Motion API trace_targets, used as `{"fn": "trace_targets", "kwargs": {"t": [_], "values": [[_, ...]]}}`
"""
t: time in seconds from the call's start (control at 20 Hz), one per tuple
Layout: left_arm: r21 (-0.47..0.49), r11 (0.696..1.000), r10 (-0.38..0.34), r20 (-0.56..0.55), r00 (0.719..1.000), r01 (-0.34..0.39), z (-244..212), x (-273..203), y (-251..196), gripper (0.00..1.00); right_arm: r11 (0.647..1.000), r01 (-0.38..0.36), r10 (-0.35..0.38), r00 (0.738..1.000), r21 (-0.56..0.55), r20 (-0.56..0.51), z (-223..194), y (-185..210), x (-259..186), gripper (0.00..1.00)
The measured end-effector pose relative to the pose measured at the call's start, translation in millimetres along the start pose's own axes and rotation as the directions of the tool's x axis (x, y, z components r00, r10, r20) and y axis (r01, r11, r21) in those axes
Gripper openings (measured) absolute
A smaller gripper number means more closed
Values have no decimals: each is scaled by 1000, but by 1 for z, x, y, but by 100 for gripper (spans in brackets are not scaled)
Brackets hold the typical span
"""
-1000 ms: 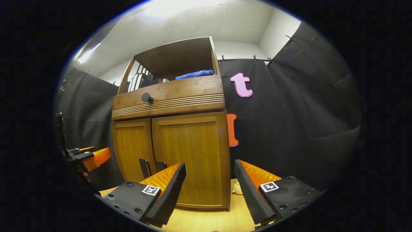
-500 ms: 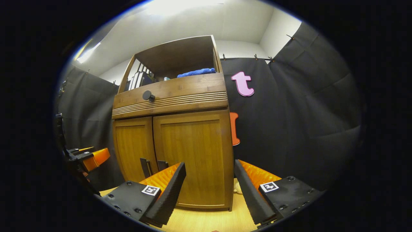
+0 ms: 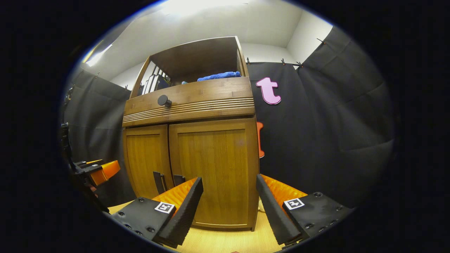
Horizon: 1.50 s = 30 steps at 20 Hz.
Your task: Open the right door of the double-door shoe cabinet with the right hand, and open the left door with the left hand.
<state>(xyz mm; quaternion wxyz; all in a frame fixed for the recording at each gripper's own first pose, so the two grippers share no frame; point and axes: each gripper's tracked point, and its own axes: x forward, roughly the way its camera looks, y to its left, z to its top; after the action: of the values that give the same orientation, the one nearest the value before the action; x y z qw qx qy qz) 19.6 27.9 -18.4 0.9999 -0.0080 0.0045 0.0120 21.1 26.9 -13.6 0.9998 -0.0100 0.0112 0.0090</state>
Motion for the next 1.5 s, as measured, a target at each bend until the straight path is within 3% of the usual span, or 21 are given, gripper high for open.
{"fn": "trace_targets", "kwargs": {"t": [0.5, 0.55, 0.6, 0.65, 0.75, 0.8, 0.85, 0.9, 1.25, 1.5], "values": [[-8, 1000, -26, -15, 1000, 26, -15, 26, 4, 92, 999, -40, 39, 998, -7, -39, -25, 33, 38, 98], [-7, 1000, -26, -15, 1000, 26, -16, 30, 6, 92, 999, -53, 52, 998, -7, -47, -30, 41, 44, 89], [-4, 1000, -26, -16, 1000, 26, -16, 33, 7, 92, 998, -66, 65, 996, -5, -58, -36, 50, 49, 89], [0, 1000, -23, -16, 1000, 23, -16, 35, 9, 92, 997, -77, 77, 995, 1, -68, -40, 59, 56, 98], [9, 1000, -15, -24, 1000, 15, -16, 39, 15, 92, 994, -104, 105, 991, 12, -88, -52, 78, 71, 98], [12, 1000, -17, -34, 999, 17, -17, 41, 16, 92, 993, -116, 117, 987, 13, -108, -59, 88, 78, 89], [12, 1000, -25, -47, 999, 25, -18, 43, 17, 92, 992, -129, 129, 984, 15, -121, -67, 99, 85, 89], [9, 999, -39, -60, 997, 39, -20, 45, 16, 93, 991, -134, 136, 982, 18, -134, -75, 109, 93, 98], [-23, 994, -112, -72, 991, 110, -33, 42, 27, 92, 992, -109, 119, 968, 56, -220, -129, 135, 127, 98], [-34, 996, -84, -52, 995, 82, -30, 40, 41, 92, 997, -77, 81, 977, 30, -199, -136, 137, 141, 98]]}}
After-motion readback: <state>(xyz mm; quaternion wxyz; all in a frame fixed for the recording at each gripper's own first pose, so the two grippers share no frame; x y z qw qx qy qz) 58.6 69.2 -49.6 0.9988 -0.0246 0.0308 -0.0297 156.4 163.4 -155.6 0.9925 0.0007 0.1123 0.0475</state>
